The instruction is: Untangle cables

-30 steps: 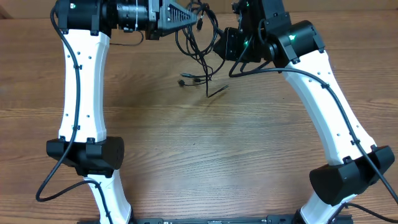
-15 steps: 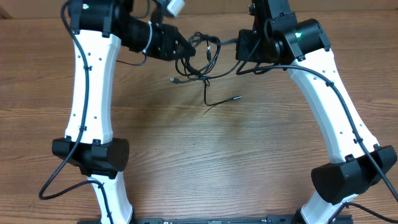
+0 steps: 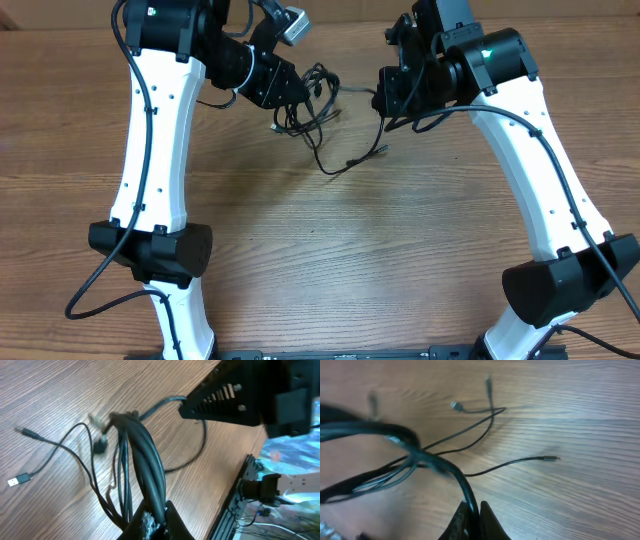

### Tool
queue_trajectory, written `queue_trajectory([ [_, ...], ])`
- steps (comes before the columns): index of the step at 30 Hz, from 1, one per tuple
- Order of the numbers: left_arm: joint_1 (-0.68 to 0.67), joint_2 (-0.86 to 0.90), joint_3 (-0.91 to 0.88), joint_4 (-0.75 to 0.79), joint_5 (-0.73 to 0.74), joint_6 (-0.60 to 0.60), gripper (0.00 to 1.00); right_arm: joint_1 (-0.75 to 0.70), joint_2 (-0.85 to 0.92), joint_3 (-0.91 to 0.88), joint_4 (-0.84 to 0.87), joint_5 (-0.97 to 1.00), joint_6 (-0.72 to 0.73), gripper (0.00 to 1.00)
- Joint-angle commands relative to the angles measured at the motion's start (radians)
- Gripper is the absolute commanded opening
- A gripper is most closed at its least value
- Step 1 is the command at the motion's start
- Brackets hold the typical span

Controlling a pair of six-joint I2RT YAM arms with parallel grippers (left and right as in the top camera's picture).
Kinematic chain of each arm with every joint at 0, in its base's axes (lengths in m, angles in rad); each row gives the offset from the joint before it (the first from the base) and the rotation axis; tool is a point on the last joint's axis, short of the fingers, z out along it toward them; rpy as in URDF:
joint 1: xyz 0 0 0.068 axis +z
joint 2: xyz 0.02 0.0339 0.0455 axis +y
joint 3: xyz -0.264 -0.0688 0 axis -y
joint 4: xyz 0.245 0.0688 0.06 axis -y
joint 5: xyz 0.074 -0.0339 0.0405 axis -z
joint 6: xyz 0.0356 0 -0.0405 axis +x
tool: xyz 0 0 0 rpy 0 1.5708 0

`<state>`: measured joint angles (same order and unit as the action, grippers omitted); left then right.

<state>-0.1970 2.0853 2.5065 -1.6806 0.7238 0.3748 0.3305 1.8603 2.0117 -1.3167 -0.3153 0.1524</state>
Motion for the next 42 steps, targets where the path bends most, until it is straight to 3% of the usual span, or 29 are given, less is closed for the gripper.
queue_trajectory([
  [1, -0.006, -0.031, -0.01, -0.009, -0.017, 0.029, 0.04, -0.004, 0.001, 0.008, 0.0, -0.012, -0.06, 0.04],
  [5, -0.008, -0.031, -0.01, -0.009, 0.031, 0.03, 0.04, -0.005, 0.001, 0.008, 0.002, 0.045, -0.056, 0.07],
  [9, -0.014, -0.031, -0.01, -0.009, 0.059, 0.023, 0.04, -0.005, 0.001, 0.014, -0.003, 0.035, -0.057, 0.27],
  [11, -0.018, -0.031, -0.01, -0.009, 0.058, -0.005, 0.04, -0.005, 0.001, 0.033, -0.018, 0.003, -0.058, 0.42],
  [15, -0.02, -0.031, -0.01, -0.009, 0.058, -0.066, 0.04, -0.006, 0.001, 0.106, -0.05, -0.075, -0.056, 0.54],
  [19, -0.022, -0.031, -0.01, -0.009, 0.059, -0.12, 0.04, -0.003, 0.001, 0.135, -0.046, -0.229, -0.024, 0.55],
  [23, -0.032, -0.03, -0.011, -0.009, 0.059, -0.166, 0.04, 0.001, 0.001, 0.11, -0.021, -0.229, 0.18, 0.5],
  [30, -0.039, -0.03, -0.011, -0.009, 0.05, -0.166, 0.04, 0.01, 0.001, 0.041, 0.064, -0.23, 0.222, 0.49],
  [42, -0.04, -0.028, -0.016, 0.011, -0.106, 0.177, 0.04, 0.008, 0.001, 0.041, 0.067, -0.249, 0.245, 0.5],
])
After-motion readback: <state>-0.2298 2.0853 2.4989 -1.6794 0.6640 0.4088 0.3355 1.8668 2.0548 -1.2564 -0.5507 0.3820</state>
